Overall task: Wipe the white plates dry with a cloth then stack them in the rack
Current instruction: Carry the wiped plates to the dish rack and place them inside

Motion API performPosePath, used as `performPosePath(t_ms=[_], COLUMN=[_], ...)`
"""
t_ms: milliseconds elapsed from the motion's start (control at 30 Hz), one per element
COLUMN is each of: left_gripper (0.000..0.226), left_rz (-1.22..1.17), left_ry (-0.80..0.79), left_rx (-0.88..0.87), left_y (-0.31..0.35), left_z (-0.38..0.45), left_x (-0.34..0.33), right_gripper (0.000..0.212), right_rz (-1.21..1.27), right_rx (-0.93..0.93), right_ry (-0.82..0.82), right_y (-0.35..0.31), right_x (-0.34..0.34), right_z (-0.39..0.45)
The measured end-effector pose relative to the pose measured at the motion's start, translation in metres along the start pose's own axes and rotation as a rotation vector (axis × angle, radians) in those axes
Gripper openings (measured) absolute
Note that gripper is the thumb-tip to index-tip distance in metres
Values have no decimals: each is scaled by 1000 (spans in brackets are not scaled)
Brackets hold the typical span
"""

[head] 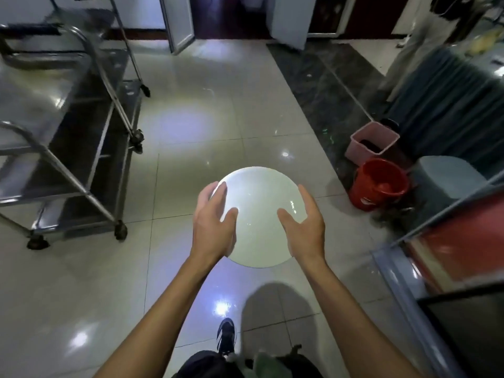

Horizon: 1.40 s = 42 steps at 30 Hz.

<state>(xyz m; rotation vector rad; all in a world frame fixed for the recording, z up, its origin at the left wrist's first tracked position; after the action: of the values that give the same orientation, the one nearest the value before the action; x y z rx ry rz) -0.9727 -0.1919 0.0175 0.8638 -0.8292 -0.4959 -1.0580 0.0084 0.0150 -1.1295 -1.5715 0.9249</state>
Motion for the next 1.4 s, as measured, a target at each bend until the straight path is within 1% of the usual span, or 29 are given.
performPosePath(t_ms=[200, 367, 533, 733, 833, 900, 1000, 1067, 1133, 1233, 1400], left_gripper=[49, 56, 54, 50, 52, 54, 58, 58, 59, 58, 58], left_rz=[-103, -125, -96, -94, -150, -194, -281, -315, -352, -391, -443], left_ry=[-211, -378, -513, -676, -754, -800, -870, -894, -945, -1018, -1150], left_rx=[-144, -261, -380, -469, -541, -554, -603, -619, -640, -683, -675], left_y=[21, 58, 98, 160, 199, 223, 263, 281, 305, 336, 374], left_z=[36, 41, 33, 2, -18, -32, -60, -70, -91, -119, -164], left_x=[-74, -148, -238, -358, -415, -449, -492, -507, -528, -559, -618], right_gripper=[66, 64, 64, 60, 58, 56, 59, 59, 60, 62, 64], right_rz=[62, 153, 253, 335, 356, 370, 380, 404, 412, 429, 471], right_rx=[-37, -95, -175, -226, -202, -190, -195, -185, -192, -219, -317], right_ry=[269, 482, 635, 809, 895, 946, 1041, 1073, 1140, 1242, 1366], right_y=[21, 47, 78, 116, 128, 137, 151, 156, 166, 180, 211], right_x=[57, 122, 194, 299, 354, 390, 442, 462, 488, 522, 571], right_z=[12, 10, 9, 0, -6, -10, -25, -32, -46, -64, -86])
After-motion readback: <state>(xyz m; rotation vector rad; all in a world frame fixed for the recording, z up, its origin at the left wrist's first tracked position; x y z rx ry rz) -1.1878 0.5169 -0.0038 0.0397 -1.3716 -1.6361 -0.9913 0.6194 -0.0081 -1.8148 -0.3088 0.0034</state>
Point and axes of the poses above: each hand's wrist, its own z-axis towards the middle knuckle, its own x-axis out of the back of the hand, y = z × x, the point moved 6 cm from there along z, towards the middle knuckle, and after that the axes turned 14 degrees about -x, right-handed, at the moved point
